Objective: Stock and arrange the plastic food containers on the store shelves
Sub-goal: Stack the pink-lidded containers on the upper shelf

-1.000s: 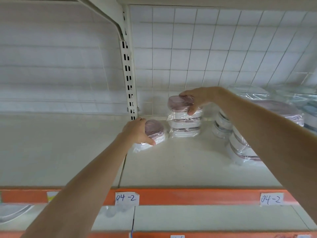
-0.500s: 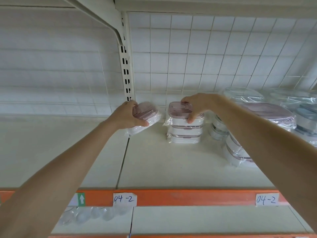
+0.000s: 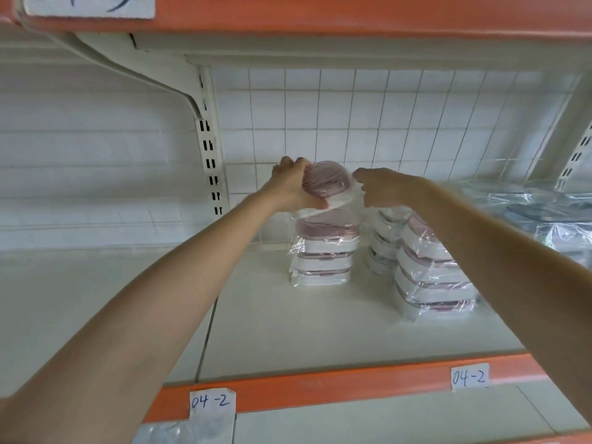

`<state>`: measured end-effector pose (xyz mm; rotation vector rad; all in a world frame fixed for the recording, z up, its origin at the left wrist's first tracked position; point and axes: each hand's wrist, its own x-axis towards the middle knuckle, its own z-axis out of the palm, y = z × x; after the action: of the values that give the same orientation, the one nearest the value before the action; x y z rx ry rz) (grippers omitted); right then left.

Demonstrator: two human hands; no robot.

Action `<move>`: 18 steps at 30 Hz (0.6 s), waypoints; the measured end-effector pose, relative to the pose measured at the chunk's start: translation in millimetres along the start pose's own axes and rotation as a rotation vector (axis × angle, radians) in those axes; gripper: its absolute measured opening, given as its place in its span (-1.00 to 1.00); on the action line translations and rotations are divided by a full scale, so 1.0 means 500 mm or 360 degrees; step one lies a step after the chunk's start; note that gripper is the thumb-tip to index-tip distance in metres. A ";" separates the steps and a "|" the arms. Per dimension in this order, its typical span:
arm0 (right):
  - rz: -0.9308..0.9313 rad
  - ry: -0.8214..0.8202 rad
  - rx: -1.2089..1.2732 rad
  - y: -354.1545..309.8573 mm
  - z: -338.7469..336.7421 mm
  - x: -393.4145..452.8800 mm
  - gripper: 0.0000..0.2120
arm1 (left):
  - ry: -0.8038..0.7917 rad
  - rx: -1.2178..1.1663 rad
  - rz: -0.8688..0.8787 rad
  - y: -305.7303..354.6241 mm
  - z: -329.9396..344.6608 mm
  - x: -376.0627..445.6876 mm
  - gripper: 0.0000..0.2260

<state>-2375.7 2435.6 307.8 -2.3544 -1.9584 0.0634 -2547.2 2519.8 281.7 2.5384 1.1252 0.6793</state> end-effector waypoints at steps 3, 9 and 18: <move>-0.0031 0.0033 0.0137 0.008 0.008 -0.005 -0.41 | -0.0223 0.0114 0.0022 0.006 0.040 0.001 -0.21; -0.0255 -0.0089 0.0141 -0.001 0.026 -0.022 -0.29 | -0.0411 0.0059 -0.0093 -0.026 0.053 -0.019 -0.08; -0.0329 0.0144 -0.0115 -0.006 0.051 -0.001 -0.55 | -0.0098 -0.0073 -0.0100 -0.028 0.075 -0.048 -0.19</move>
<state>-2380.8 2436.7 282.9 -2.1393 -2.1798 -0.1263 -2550.2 2508.7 236.6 2.4576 1.1497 0.6003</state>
